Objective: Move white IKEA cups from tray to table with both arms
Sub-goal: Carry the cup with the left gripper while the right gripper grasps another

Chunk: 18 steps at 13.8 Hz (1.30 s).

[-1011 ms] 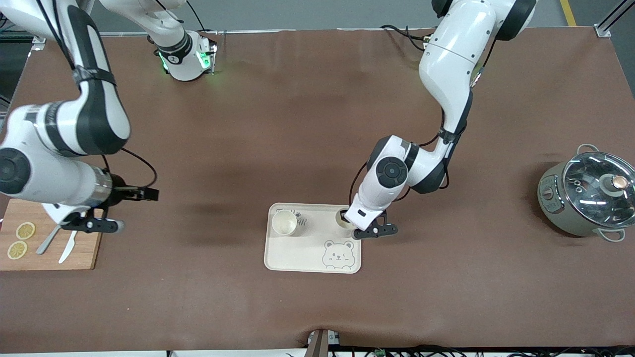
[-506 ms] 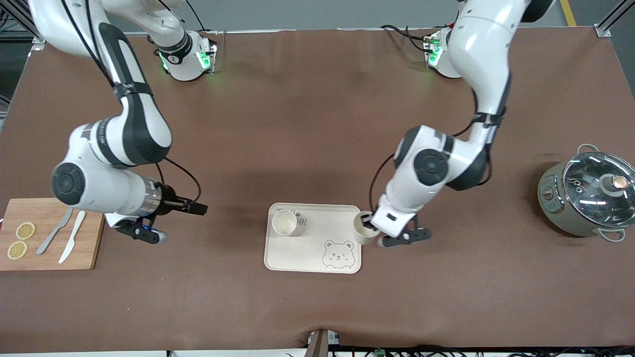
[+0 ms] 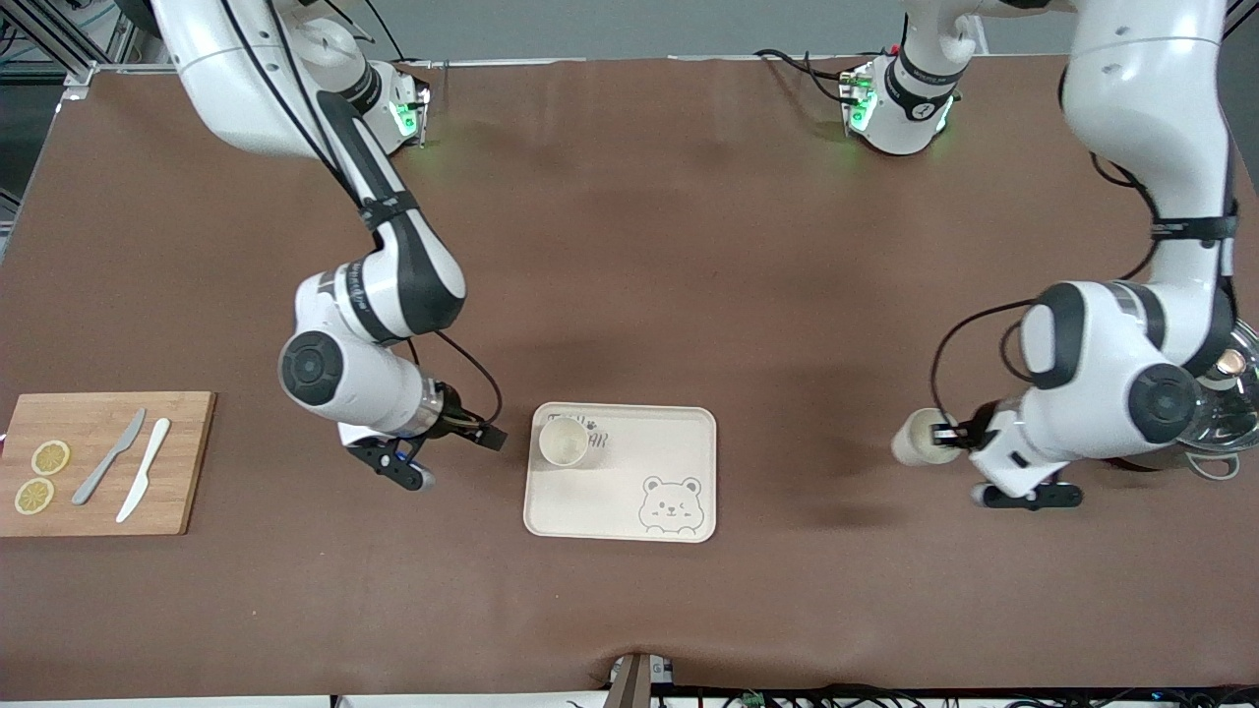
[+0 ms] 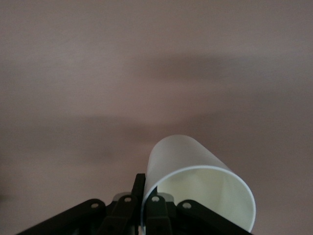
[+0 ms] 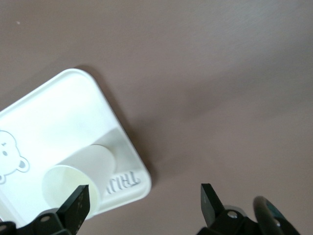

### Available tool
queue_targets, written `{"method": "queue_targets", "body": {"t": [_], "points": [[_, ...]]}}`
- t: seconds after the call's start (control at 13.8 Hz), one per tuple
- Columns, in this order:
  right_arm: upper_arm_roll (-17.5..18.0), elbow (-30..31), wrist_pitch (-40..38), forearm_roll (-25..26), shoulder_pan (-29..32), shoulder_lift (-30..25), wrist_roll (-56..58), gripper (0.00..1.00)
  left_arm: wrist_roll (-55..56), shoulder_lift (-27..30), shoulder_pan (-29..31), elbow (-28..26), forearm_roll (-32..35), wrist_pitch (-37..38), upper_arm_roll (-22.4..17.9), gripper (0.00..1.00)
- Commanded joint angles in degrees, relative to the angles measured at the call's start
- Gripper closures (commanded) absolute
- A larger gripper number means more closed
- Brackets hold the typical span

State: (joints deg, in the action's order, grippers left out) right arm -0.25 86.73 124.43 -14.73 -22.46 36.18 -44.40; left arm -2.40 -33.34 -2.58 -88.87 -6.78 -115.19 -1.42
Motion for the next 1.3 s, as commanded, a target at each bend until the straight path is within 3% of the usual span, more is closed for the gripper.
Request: {"method": "queue_targets", "body": {"t": [0.0,0.29,0.51,0.58,0.65,0.72,0.87,1.23], "points": [[-0.54,-2.44,3.26,-1.27,-3.02,2.84,-4.54,0.0,-2.17,0.56,1.35,-4.81,1.68,-4.06,0.63,1.0],[-0.54,-2.62,5.12,-1.18,-4.96,4.51,-5.96,0.0,-1.73,0.2,0.91,-10.16,1.68,-10.3,0.54,1.0],[-0.54,-2.53,7.4,-0.83,-6.54,5.83,-8.06,0.28,-1.9,-0.85,0.82,-10.62,1.77,-10.93,0.54,0.96],[-0.54,-2.53,8.28,-0.83,-6.89,6.18,-8.24,0.5,-2.16,-1.29,0.82,-10.36,2.12,-10.93,0.54,0.82],[-0.54,-2.53,8.81,-0.92,-6.89,6.27,-8.33,0.69,-1.73,-1.29,0.91,-10.18,2.12,-10.93,0.54,0.37],[-0.54,-2.53,8.9,-0.83,-6.98,6.62,-8.33,0.82,-1.29,-0.94,0.82,-9.74,1.95,-10.93,0.63,0.0],[-0.54,-2.53,8.9,-0.83,-7.07,6.62,-8.25,1.0,0.55,0.37,0.82,-6.41,2.12,-7.88,0.63,0.0],[-0.81,-3.49,6.72,-0.13,-6.81,5.13,-7.81,1.0,6.61,7.92,0.73,-5.08,2.21,-2.33,0.72,0.0]]}}
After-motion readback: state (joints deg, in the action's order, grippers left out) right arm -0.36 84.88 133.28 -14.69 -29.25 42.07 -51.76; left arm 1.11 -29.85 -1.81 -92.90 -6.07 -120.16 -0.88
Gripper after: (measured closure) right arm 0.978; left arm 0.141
